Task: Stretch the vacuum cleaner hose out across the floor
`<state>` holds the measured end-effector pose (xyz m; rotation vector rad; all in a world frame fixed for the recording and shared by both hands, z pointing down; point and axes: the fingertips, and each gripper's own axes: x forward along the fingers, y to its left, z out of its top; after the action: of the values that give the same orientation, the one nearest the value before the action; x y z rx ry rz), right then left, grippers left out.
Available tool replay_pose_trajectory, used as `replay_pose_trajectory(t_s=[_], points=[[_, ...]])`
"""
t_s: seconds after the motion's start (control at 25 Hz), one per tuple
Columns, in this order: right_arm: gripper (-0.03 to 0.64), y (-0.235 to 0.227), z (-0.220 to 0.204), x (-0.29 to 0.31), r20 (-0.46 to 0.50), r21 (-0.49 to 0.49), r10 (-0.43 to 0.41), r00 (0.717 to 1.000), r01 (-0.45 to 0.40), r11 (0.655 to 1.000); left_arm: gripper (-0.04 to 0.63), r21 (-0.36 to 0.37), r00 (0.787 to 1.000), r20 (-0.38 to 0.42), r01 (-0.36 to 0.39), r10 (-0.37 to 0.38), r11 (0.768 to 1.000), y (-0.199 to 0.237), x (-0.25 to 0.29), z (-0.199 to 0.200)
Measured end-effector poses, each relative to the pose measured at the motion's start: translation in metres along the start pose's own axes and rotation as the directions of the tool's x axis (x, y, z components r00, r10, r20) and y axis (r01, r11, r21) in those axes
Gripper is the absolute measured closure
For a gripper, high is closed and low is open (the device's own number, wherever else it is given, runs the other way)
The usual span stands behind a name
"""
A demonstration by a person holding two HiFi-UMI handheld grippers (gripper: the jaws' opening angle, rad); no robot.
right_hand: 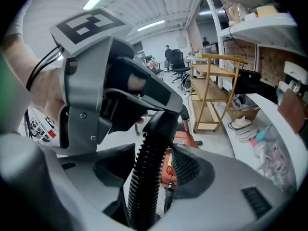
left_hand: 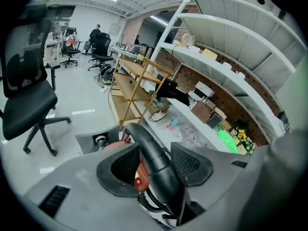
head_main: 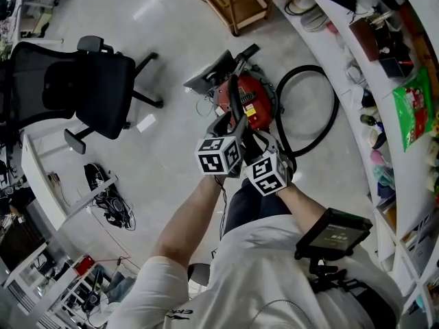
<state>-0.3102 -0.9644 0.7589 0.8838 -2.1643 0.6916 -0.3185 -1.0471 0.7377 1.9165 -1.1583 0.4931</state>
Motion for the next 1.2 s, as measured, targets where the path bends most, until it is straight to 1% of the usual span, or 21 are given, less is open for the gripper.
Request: replay_pose_trajectory(t_s=[0.16, 0.4, 0.52, 0.72, 0.92, 1.04, 1.08, 1.2], points=[[0.386, -0.004, -0.001, -0.004, -0.022, -0.022, -0.038, 0.999, 0.037, 0.999, 0.41, -0.032, 1.0, -0.01, 0.0, -0.001, 0.999, -0.002, -0.004, -0.002], [0.397, -0.027, -0.014, -0.017, -0.06, -0.036, -0.087, 0.994, 0.085, 0.996, 0.41, -0.036, 0.997, -0.048, 0.055, -0.057, 0.998, -0.022, 0.016, -0.006], [0.402, -0.036, -0.019, -0.02, -0.065, -0.034, -0.106, 0.992, 0.104, 0.994, 0.407, -0.045, 0.996, -0.054, 0.069, -0.072, 0.997, -0.028, 0.023, -0.007], [0.402, -0.038, -0.021, -0.019, -0.072, -0.038, -0.112, 0.991, 0.109, 0.993, 0.407, -0.06, 0.996, -0.056, 0.07, -0.074, 0.996, -0.029, 0.025, -0.008], [0.402, -0.039, -0.024, -0.016, -0.099, -0.011, -0.102, 0.99, 0.101, 0.995, 0.405, -0.067, 0.996, -0.051, 0.065, -0.069, 0.996, -0.03, 0.027, -0.009], [0.421, -0.045, -0.03, -0.02, -0.118, 0.015, -0.1, 0.988, 0.103, 0.995, 0.407, -0.074, 0.995, -0.057, 0.078, -0.082, 0.994, -0.032, 0.028, -0.011], [0.432, -0.049, -0.032, -0.022, -0.124, 0.021, -0.106, 0.987, 0.11, 0.994, 0.403, -0.076, 0.994, -0.06, 0.085, -0.089, 0.993, -0.033, 0.028, -0.011], [0.437, -0.063, -0.043, -0.028, -0.142, 0.03, -0.13, 0.981, 0.136, 0.99, 0.403, -0.081, 0.99, -0.074, 0.11, -0.116, 0.991, -0.041, 0.033, -0.015]])
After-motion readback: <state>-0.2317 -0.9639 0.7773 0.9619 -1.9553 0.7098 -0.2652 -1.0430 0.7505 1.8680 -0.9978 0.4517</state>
